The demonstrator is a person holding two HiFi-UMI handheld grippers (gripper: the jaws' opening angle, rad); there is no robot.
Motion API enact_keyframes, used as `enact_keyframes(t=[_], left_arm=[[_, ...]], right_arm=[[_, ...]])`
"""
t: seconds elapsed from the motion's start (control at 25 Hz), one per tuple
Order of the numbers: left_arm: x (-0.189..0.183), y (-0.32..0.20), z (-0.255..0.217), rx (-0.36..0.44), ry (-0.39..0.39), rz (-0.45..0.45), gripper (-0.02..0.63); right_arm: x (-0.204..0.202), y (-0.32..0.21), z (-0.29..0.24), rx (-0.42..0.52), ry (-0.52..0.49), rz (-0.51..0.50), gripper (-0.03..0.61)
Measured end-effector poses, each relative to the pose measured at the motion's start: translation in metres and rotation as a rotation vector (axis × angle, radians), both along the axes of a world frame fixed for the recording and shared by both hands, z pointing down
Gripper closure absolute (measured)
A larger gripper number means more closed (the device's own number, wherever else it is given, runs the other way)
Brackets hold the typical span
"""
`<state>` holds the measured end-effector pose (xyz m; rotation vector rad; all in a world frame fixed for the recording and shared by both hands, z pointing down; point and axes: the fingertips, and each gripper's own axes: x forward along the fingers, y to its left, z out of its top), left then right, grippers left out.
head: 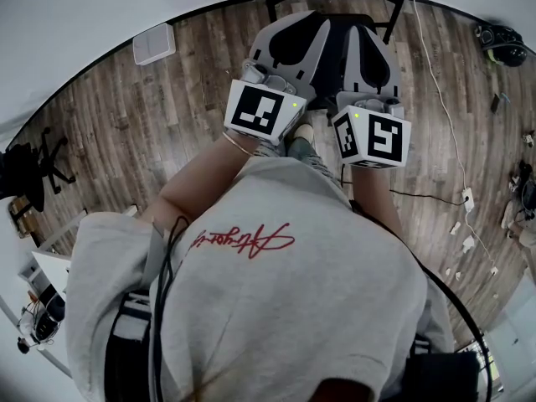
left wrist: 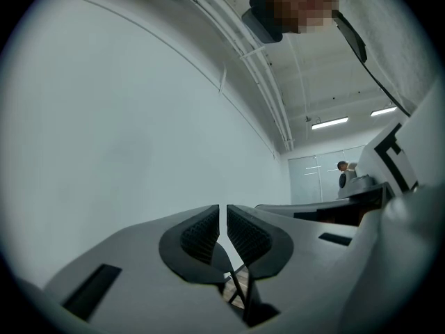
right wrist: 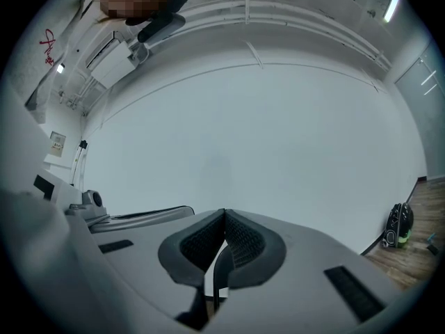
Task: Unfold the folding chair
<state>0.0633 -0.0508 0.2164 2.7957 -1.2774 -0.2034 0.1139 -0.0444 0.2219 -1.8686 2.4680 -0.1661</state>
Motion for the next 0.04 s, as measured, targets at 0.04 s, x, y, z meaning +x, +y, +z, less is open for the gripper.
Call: enact_keyframes(t=[0.04], left_arm=[[-0.0015,0.0000,-0.0004,0.000,0.002,-0.002,0.569]], right_arm=[[-0.0018,0.0003,-0.0004,0.000,0.001,-0.001,0.566]])
